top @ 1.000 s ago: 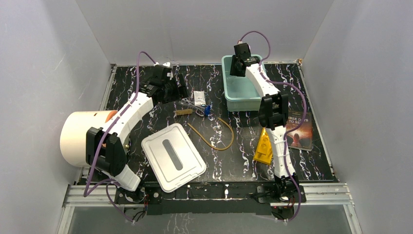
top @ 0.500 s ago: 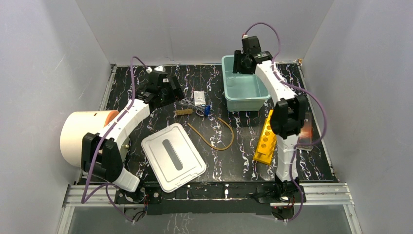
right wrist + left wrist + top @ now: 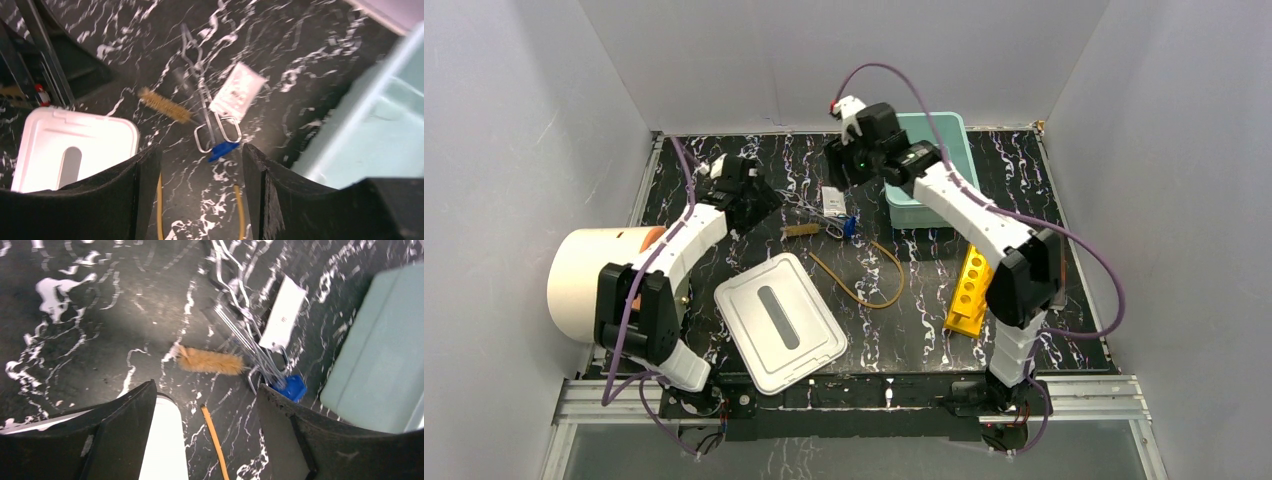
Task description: Organize the chemistry lab equipment
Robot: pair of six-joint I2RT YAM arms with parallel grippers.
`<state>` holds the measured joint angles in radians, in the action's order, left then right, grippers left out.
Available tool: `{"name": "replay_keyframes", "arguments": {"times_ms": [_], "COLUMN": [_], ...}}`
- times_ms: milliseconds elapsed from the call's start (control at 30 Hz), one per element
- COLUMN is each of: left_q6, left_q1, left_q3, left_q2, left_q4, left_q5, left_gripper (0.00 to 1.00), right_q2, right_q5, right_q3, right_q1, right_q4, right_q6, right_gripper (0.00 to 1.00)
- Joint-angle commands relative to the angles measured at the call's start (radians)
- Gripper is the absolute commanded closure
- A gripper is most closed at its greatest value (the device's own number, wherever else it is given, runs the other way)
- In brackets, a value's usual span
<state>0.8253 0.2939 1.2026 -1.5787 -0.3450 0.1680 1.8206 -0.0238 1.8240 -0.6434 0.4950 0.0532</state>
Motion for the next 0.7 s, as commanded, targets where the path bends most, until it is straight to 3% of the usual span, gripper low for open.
{"name": "replay_keyframes", "arguments": {"times_ms": [0, 200, 400, 533, 667], "left_q6": [0.099, 0.090, 0.058, 0.038, 0.032], "left_q1": [-0.061, -0.109, -0.114, -0.116, -0.116], "left_q3": [-0.084, -0.104, -0.101, -0.079, -0.082], "left_q2": [0.111, 0.134, 0.130, 0.115, 0.117], "left_q4": [-0.055, -0.051, -0.039, -0.047, -0.055], "left_q5": [0.070, 0.024, -0.015, -0.005, 0.002], "left_gripper": [0.32, 0.32, 0.28, 0.27, 0.25], "right_q2": [0.103, 0.279, 0.376, 0.476, 0.508], "right_q5": [-0.024, -0.109, -0.090, -0.057, -0.029], "right_q3": [0.045, 0.143, 0.171, 0.278, 0.280], "right_q1": [-0.037, -0.072, -0.077, -0.078, -0.078], "right_q4": [-0.006, 0.098, 0.088, 0.129, 0.128], "right_q6": [-0.036, -0.088, -0.101, -0.136, -0.144], "right_gripper": [0.32, 0.32, 0.33, 0.38, 0.42]}}
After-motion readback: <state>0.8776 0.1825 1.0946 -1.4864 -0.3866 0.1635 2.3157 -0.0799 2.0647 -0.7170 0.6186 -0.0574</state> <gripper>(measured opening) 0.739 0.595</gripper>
